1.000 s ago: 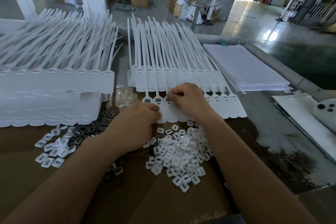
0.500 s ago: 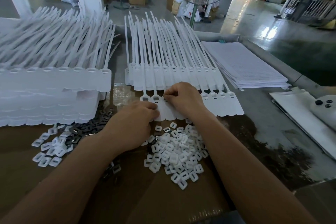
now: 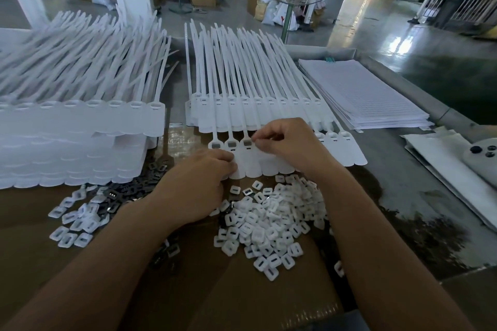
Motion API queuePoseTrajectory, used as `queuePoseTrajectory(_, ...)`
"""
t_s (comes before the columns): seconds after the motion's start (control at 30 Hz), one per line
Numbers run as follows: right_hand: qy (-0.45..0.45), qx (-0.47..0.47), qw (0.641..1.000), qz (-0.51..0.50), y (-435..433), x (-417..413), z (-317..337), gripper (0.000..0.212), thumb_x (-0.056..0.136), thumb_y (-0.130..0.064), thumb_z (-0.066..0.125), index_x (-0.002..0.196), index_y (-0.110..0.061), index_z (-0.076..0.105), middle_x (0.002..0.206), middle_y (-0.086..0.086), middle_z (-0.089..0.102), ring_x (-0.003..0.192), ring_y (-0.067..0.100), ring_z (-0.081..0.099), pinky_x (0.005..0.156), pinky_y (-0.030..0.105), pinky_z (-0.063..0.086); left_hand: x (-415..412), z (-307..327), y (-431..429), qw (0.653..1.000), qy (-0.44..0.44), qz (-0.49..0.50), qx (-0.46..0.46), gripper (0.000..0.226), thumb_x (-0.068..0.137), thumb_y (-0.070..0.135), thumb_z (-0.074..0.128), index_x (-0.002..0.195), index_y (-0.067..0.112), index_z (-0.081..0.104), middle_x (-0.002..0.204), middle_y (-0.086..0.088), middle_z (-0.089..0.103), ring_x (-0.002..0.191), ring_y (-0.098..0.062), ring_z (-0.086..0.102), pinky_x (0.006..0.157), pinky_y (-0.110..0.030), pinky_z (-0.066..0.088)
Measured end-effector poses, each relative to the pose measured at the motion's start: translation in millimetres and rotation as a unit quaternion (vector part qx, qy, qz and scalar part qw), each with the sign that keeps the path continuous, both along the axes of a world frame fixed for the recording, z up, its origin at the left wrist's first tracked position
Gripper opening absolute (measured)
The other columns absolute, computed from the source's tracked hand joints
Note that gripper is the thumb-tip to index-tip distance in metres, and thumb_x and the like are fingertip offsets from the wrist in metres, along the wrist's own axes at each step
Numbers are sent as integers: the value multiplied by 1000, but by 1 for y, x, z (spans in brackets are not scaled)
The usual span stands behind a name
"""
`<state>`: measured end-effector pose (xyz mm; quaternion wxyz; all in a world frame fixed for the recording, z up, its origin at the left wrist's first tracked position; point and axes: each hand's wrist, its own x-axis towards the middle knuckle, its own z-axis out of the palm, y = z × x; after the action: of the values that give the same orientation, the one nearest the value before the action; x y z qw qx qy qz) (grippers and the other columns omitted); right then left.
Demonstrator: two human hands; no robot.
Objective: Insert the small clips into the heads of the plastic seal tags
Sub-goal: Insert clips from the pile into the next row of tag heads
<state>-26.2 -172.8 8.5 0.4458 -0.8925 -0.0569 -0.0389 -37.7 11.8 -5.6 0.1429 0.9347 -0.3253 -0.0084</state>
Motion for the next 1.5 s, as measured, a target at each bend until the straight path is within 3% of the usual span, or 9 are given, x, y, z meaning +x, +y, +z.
queuePoseTrajectory(0.17,91,-118,976,161,7,-20,6,12,74,-10,74,79,-21,73,70,-15,64,62,-9,56,60,4,42,0,0,0,1000,14,13,8,49,85,8,45,132,23,47,145,10,34,132,-13,26,109,-30,28)
queuePoseTrajectory(0.37,97,-174,965,172,15,-21,4,11,74,-12,75,82,-18,72,70,-15,62,60,-13,53,60,3,42,-1,2,0,1000,8,7,6,45,82,5,46,123,21,57,135,10,44,124,-16,35,101,-34,36)
queuePoseTrajectory(0.53,82,-155,967,184,13,-23,6,16,77,-12,71,72,-24,64,70,-16,59,61,-13,51,60,4,41,-1,0,1,1000,11,1,-5,46,81,6,46,123,22,57,134,10,45,124,-16,35,102,-35,36)
queuePoseTrajectory(0.73,39,-33,997,61,2,-16,7,16,90,-16,55,77,-25,53,69,-9,62,57,-7,56,55,9,42,1,-3,1,1000,-1,2,-5,53,81,3,46,131,20,48,141,9,39,129,-12,30,104,-24,26)
queuePoseTrajectory(0.87,7,55,997,-52,-6,-6,1,14,87,-13,59,76,-22,55,74,-5,63,64,5,57,59,21,46,2,-4,1,1000,10,8,-8,54,82,3,45,133,20,46,143,10,36,132,-10,26,105,-23,24)
queuePoseTrajectory(1.03,13,54,993,-101,-10,2,-7,12,81,-7,66,83,-17,60,73,-2,62,59,10,56,61,22,51,3,-4,1,1000,10,7,-3,54,83,3,44,135,20,44,145,10,34,134,-11,24,108,-25,22)
queuePoseTrajectory(1.27,-31,20,992,-118,-4,9,-12,7,80,-11,69,79,-18,67,69,-17,59,62,-7,53,57,0,39,3,-4,2,1000,4,2,-6,49,86,5,44,133,20,46,142,11,37,131,-12,27,107,-26,26)
queuePoseTrajectory(1.5,-20,-55,994,-94,-2,16,-16,13,85,-10,61,84,-19,70,69,-20,56,71,-1,53,67,15,42,4,-3,2,1000,-2,-2,4,48,88,8,43,134,20,45,143,9,37,131,-13,27,106,-24,24)
